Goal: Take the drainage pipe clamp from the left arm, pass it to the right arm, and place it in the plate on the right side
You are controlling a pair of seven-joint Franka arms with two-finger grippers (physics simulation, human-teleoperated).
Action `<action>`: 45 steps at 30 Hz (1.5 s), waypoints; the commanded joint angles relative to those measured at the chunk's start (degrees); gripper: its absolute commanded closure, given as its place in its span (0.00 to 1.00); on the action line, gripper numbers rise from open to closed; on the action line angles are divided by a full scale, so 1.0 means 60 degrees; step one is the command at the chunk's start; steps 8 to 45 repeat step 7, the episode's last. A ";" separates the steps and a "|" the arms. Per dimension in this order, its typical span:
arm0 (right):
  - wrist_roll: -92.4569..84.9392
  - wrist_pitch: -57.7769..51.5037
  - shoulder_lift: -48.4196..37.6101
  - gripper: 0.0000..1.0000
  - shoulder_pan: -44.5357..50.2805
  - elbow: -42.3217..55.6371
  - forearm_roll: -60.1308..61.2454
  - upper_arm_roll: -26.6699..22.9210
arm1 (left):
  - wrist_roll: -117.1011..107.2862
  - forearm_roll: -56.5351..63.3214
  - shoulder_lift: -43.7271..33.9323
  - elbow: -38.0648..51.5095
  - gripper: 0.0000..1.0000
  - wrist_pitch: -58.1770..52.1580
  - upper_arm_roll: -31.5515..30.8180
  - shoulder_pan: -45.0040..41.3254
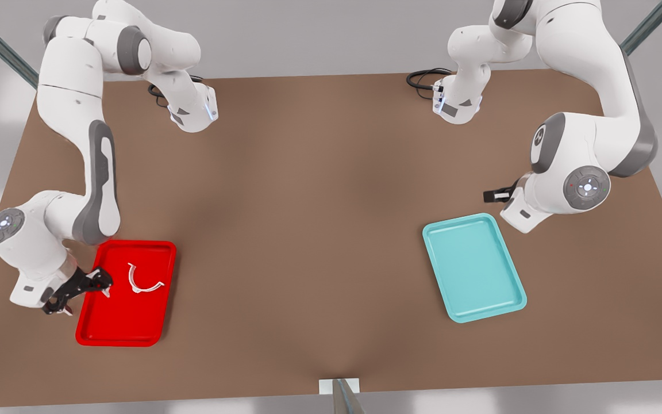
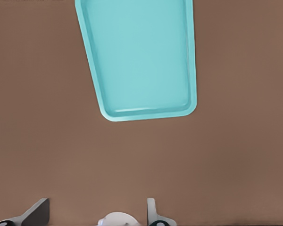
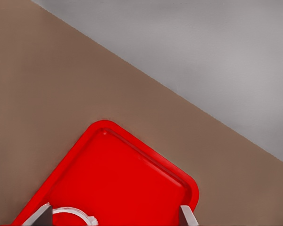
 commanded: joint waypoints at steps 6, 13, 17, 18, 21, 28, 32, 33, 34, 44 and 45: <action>0.7901 -0.7839 -0.2390 0.00 0.1066 0.0095 -0.1545 0.0082 | 0.3520 0.0021 -0.0017 0.0005 0.00 -0.0217 -0.0003 -0.0029; 0.7901 -0.7532 -0.2668 0.00 0.1080 -0.0329 -0.1559 0.0082 | 0.3520 0.0021 -0.0017 0.0005 0.00 -0.0217 -0.0003 -0.0029; 0.7901 -0.7532 -0.2668 0.00 0.1080 -0.0329 -0.1559 0.0082 | 0.3520 0.0021 -0.0017 0.0005 0.00 -0.0217 -0.0003 -0.0029; 0.7901 -0.7532 -0.2668 0.00 0.1080 -0.0329 -0.1559 0.0082 | 0.3520 0.0021 -0.0017 0.0005 0.00 -0.0217 -0.0003 -0.0029; 0.7901 -0.7532 -0.2668 0.00 0.1080 -0.0329 -0.1559 0.0082 | 0.3520 0.0021 -0.0017 0.0005 0.00 -0.0217 -0.0003 -0.0029; 0.7901 -0.7532 -0.2668 0.00 0.1080 -0.0329 -0.1559 0.0082 | 0.3520 0.0021 -0.0017 0.0005 0.00 -0.0217 -0.0003 -0.0029; 0.7901 -0.7532 -0.2668 0.00 0.1080 -0.0329 -0.1559 0.0082 | 0.3520 0.0021 -0.0017 0.0005 0.00 -0.0217 -0.0003 -0.0029; 0.7901 -0.7532 -0.2668 0.00 0.1080 -0.0329 -0.1559 0.0082 | 0.3520 0.0021 -0.0017 0.0005 0.00 -0.0217 -0.0003 -0.0029; 0.7901 -0.7532 -0.2668 0.00 0.1080 -0.0329 -0.1559 0.0082 | 0.3520 0.0021 -0.0017 0.0005 0.00 -0.0217 -0.0003 -0.0029; 0.7901 -0.7532 -0.2668 0.00 0.1080 -0.0329 -0.1559 0.0082 | 0.3520 0.0021 -0.0017 0.0005 0.00 -0.0217 -0.0003 -0.0029; 0.7901 -0.7532 -0.2668 0.00 0.1080 -0.0329 -0.1559 0.0082 | 0.3520 0.0021 -0.0017 0.0005 0.00 -0.0217 -0.0003 -0.0029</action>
